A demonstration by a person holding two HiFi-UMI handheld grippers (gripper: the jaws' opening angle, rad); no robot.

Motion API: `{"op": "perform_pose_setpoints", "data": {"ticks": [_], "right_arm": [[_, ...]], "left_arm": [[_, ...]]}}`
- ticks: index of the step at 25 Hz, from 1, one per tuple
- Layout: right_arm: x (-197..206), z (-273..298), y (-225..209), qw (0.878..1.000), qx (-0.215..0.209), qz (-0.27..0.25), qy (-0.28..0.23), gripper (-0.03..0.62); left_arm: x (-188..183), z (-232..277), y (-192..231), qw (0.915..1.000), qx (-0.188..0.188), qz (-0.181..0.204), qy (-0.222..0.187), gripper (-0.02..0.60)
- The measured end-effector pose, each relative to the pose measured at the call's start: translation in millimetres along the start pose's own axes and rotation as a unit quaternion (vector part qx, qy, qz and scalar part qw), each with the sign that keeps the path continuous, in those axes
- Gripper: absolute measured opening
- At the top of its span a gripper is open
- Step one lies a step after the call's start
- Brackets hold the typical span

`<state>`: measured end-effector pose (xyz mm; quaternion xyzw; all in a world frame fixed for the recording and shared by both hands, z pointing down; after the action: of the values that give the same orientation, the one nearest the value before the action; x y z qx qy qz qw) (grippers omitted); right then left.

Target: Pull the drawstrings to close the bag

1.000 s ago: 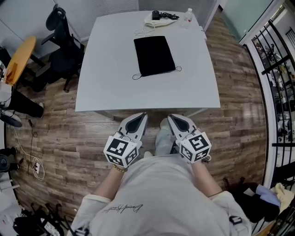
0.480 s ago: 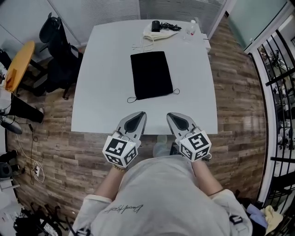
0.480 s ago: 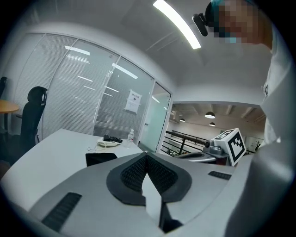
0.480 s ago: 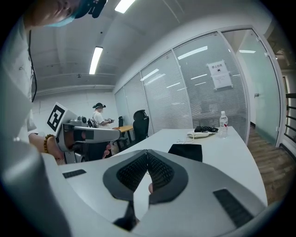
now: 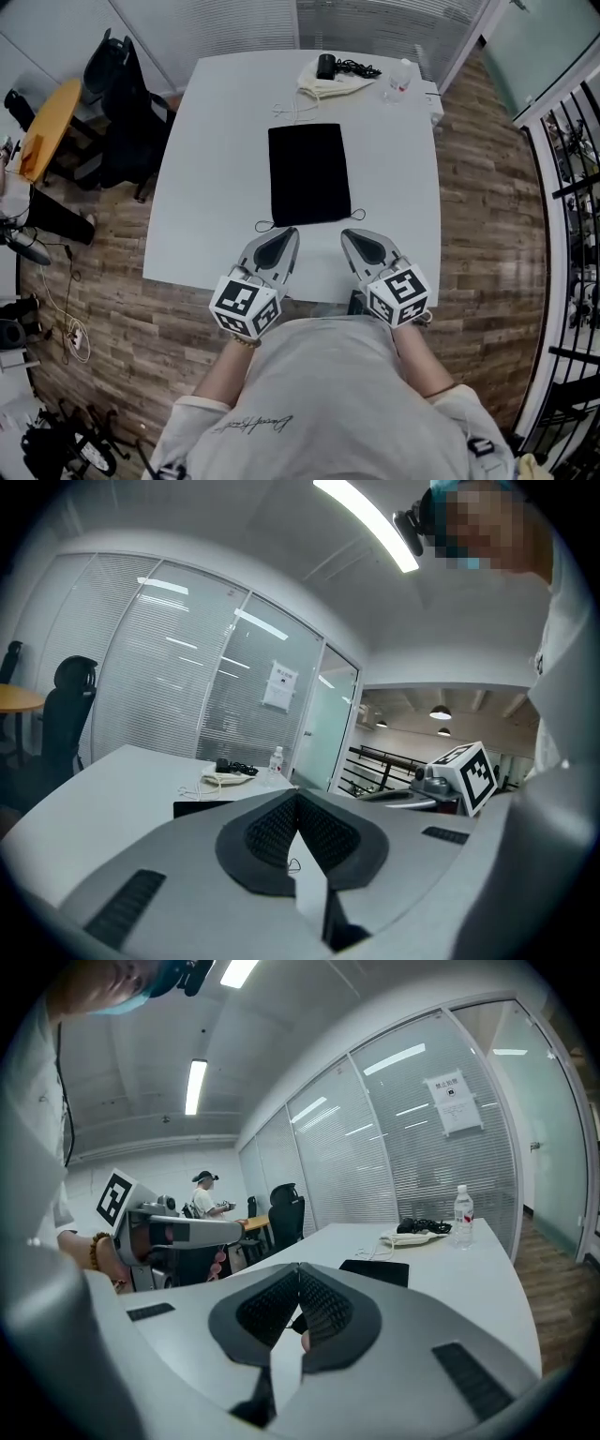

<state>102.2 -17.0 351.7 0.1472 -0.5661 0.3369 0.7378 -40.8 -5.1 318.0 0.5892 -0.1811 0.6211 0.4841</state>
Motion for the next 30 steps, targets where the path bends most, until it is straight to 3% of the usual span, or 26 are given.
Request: {"op": "perform_pose_setpoints", "data": {"ticks": [14,19,30], "right_arm": [[-6.7,18.7,-13.3,1.000,-0.006,-0.010,0.000,0.022],[-7.3,25.6,-9.0,1.000,-0.001,-0.004,0.008,0.022],[8.5,35.1,-21.7,0.999,0.030,0.009,0.038,0.022]], "left_arm": [[-8.3,5.5,26.1,0.9993,-0.032,0.013,0.012,0.009],[-14.0,2.6,34.5,0.9995,-0.014,0.018,0.019,0.009],[-4.2,0.6,71.1,0.9988,-0.019,0.007,0.046,0.011]]}}
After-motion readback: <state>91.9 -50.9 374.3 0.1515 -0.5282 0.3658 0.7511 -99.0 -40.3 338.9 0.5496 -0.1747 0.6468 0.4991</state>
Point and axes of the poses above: the fingertips, and each gripper's own axes: z forward along the fingers, y to its left, x out of its underside, the point moved 4 cm from there along -z, backward along the fingers, and after that the axes turned 5 degrees about -z, right-handed, at the moved point
